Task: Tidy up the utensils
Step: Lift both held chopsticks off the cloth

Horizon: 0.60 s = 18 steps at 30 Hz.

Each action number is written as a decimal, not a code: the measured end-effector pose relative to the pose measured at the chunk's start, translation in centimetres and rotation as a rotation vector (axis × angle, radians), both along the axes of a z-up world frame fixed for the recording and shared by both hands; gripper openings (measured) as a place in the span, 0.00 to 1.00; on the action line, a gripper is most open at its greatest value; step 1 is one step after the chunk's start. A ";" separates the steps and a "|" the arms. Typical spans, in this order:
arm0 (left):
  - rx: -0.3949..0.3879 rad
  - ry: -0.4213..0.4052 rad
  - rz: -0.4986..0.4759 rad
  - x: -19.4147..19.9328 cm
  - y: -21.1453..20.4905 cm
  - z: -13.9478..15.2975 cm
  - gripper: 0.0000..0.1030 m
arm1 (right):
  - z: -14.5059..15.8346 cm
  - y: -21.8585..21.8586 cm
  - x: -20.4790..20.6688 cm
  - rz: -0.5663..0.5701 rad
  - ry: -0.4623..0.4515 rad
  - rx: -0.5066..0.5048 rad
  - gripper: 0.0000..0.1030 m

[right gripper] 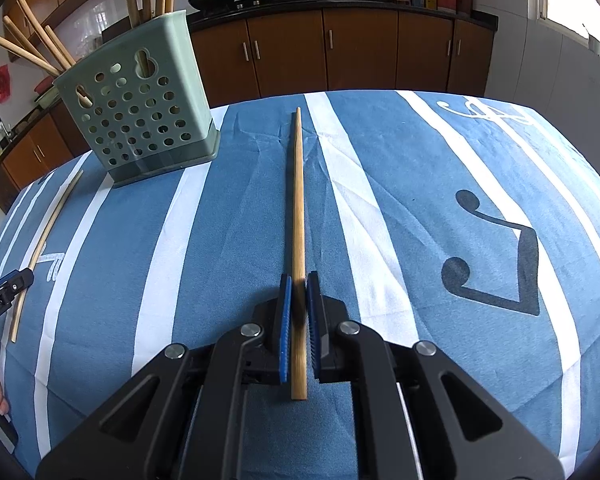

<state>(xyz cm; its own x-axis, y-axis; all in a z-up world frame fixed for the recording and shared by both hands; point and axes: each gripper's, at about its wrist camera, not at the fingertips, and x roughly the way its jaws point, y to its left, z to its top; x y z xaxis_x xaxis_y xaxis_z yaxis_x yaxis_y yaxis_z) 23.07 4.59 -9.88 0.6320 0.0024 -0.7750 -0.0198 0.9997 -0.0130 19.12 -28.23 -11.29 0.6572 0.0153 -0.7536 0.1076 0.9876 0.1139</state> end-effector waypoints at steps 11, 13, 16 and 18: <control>0.028 0.001 -0.073 -2.4 -1.2 0.0 0.08 | 0.0 0.1 -1.1 0.016 -0.001 0.012 0.08; 0.033 0.002 -0.077 -2.5 -1.2 0.0 0.08 | 0.0 0.0 -1.3 0.022 -0.005 0.014 0.08; 0.037 0.013 -0.086 -2.7 -1.2 0.3 0.07 | 1.1 -0.4 -2.3 0.013 -0.050 0.013 0.08; 0.035 -0.005 -0.085 -3.1 -1.0 1.0 0.07 | 2.2 -0.7 -2.9 0.004 -0.092 0.026 0.08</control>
